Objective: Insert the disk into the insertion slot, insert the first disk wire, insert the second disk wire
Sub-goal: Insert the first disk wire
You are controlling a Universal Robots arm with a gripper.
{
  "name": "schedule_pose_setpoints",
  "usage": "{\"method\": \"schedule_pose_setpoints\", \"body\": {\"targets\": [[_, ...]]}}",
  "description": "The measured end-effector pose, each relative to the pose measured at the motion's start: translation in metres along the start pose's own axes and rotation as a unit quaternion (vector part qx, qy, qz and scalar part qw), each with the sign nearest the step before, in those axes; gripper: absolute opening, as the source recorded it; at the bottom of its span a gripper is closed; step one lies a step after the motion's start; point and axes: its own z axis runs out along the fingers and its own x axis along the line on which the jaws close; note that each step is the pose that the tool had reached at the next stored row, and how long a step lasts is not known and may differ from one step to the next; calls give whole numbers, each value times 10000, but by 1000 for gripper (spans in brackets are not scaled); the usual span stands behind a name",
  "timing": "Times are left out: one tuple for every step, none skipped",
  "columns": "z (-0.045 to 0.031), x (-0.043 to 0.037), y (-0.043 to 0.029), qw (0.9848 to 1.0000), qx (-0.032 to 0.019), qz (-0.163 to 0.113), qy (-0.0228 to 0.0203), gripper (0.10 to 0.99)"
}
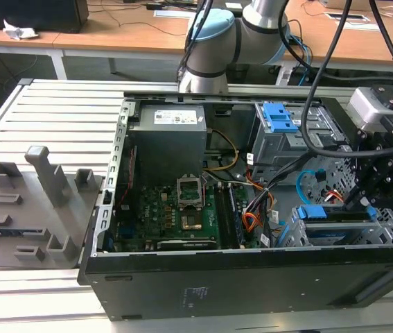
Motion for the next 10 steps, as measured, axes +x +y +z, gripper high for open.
{"method": "schedule_pose_setpoints", "body": {"targets": [[1,0,0,10000,0,0,0,169],[2,0,0,10000,0,0,-1,169],[3,0,-1,10000,0,0,-1,169],[4,0,-1,10000,0,0,-1,169],[13,0,-1,10000,0,-1,-10,180],[7,-1,-1,10000,0,-1,-3,247],[2,0,-1,10000,0,0,0,247],[-31,-1,1,10000,0,0,0,247],[-106,-2,4,10000,0,0,-1,247],[-195,-4,8,10000,0,0,0,247]]}}
